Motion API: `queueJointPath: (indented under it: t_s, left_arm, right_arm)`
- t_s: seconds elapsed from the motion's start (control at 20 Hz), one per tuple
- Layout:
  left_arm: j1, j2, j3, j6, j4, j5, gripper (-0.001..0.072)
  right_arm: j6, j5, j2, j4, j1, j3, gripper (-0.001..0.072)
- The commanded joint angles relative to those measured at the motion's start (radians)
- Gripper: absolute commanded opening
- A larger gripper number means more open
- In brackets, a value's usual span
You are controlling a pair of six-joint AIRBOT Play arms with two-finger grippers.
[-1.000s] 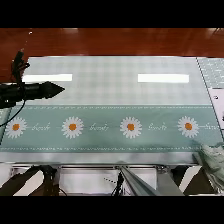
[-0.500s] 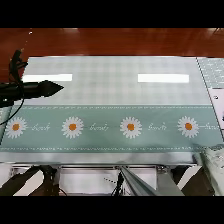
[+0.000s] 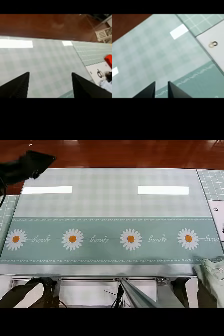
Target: Fold the shirts.
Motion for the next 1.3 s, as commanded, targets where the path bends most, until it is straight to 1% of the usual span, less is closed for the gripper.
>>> queueJointPath:
  t_s: [0.0,0.05,0.1,0.15,0.2,0.25,0.3,0.35,0.4,0.45,0.6,0.75,0.85,1.25]
  left_arm:
    - [-0.105,-0.001,0.097,-0.044,0.292,0.040,0.0621]
    - [-0.148,-0.002,0.114,-0.151,0.484,0.041,0.0621]
    - [-0.198,-0.005,0.126,-0.322,0.721,0.029,0.0619]
    - [-0.246,-0.010,0.137,-0.490,0.958,-0.015,0.0581]
    - [-0.290,-0.019,0.145,-0.597,1.148,-0.077,0.0504]
    - [-0.333,-0.029,0.146,-0.646,1.287,-0.143,0.0502]
    - [-0.364,-0.040,0.146,-0.646,1.348,-0.198,0.0506]
    - [-0.385,-0.056,0.145,-0.634,1.353,-0.235,0.0652]
    - [-0.406,-0.075,0.145,-0.647,1.345,-0.253,0.0720]
    - [-0.423,-0.091,0.145,-0.650,1.338,-0.259,0.0720]
    - [-0.469,-0.135,0.145,-0.686,1.338,-0.256,0.0720]
    - [-0.473,-0.183,0.145,-0.791,1.339,-0.256,0.0720]
    - [-0.474,-0.204,0.144,-0.832,1.337,-0.257,0.0720]
    - [-0.474,-0.211,0.144,-0.832,1.337,-0.256,0.0720]
  right_arm:
    - [-0.047,-0.053,-0.169,-0.066,0.229,0.001,0.0240]
    - [-0.043,-0.034,-0.219,-0.128,0.312,0.005,0.0240]
    - [-0.025,-0.015,-0.266,-0.224,0.414,0.015,0.0240]
    - [0.019,-0.002,-0.302,-0.340,0.517,0.027,0.0240]
    - [0.074,0.005,-0.333,-0.478,0.631,0.043,0.0253]
    - [0.126,0.000,-0.351,-0.593,0.723,0.058,0.0356]
    - [0.180,-0.019,-0.362,-0.692,0.809,0.071,0.0503]
    - [0.211,-0.042,-0.366,-0.761,0.869,0.079,0.0545]
    - [0.223,-0.068,-0.365,-0.807,0.911,0.081,0.0545]
    - [0.243,-0.081,-0.365,-0.824,0.941,0.081,0.0545]
    - [0.335,-0.069,-0.366,-0.782,0.953,0.080,0.0545]
    - [0.383,-0.046,-0.366,-0.765,0.953,0.081,0.0545]
    - [0.396,-0.027,-0.366,-0.765,0.953,0.080,0.0545]
    - [0.395,-0.021,-0.366,-0.769,0.953,0.080,0.0544]
